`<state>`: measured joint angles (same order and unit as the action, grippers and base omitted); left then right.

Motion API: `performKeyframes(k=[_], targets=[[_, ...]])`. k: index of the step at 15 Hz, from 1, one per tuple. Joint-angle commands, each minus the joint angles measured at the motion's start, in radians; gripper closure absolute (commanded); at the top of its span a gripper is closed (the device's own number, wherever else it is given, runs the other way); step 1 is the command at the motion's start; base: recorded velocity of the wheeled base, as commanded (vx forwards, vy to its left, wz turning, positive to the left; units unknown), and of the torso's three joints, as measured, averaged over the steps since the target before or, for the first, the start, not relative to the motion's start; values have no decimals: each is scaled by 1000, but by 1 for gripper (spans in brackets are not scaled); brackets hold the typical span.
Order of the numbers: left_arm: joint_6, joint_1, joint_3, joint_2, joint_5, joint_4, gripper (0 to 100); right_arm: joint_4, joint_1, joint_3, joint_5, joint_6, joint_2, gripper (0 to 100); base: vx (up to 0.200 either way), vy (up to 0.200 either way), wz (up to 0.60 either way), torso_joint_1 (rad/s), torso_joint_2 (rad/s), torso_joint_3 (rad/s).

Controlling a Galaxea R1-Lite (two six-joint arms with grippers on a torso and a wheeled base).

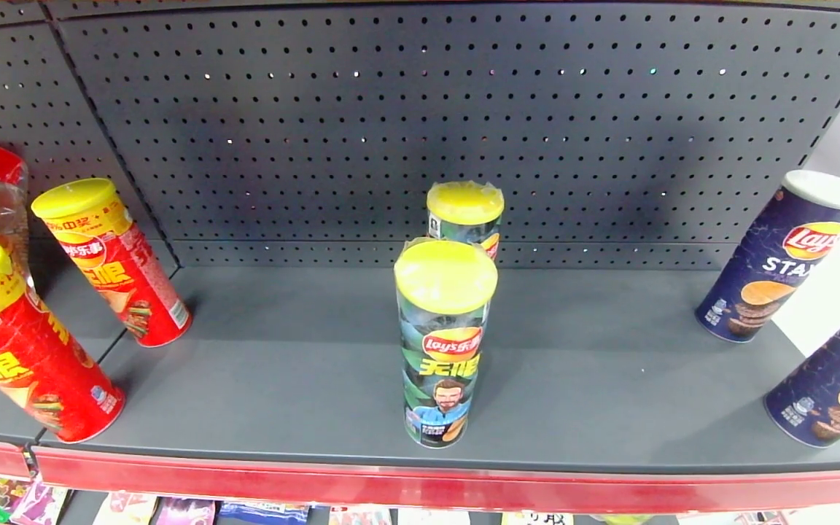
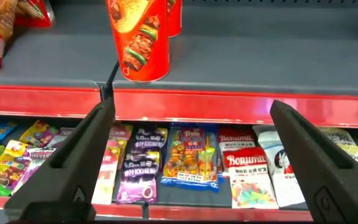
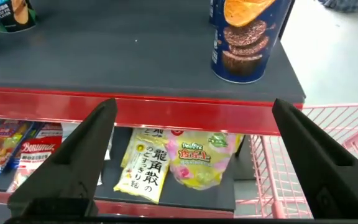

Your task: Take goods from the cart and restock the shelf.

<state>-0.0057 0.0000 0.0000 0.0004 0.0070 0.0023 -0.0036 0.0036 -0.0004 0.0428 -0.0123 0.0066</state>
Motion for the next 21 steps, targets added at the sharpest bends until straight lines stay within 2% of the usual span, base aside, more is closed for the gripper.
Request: performKeyframes(k=[1, 7, 10, 21], targets=[[0, 0, 0, 0, 1, 1, 0, 1, -1, 0, 0, 0, -4, 0, -200, 0, 0, 12, 2, 7], [0, 2, 0, 0, -1, 1, 0, 1, -1, 0, 0, 3, -4, 0, 0, 0, 0, 0, 0, 0], [0, 2, 0, 0, -1, 1, 0, 1, -1, 0, 2, 9, -4, 0, 0, 0, -600, 7, 1, 1], [0, 0, 0, 0, -1, 1, 0, 1, -1, 0, 3, 8, -4, 0, 0, 0, 0, 0, 0, 0]])
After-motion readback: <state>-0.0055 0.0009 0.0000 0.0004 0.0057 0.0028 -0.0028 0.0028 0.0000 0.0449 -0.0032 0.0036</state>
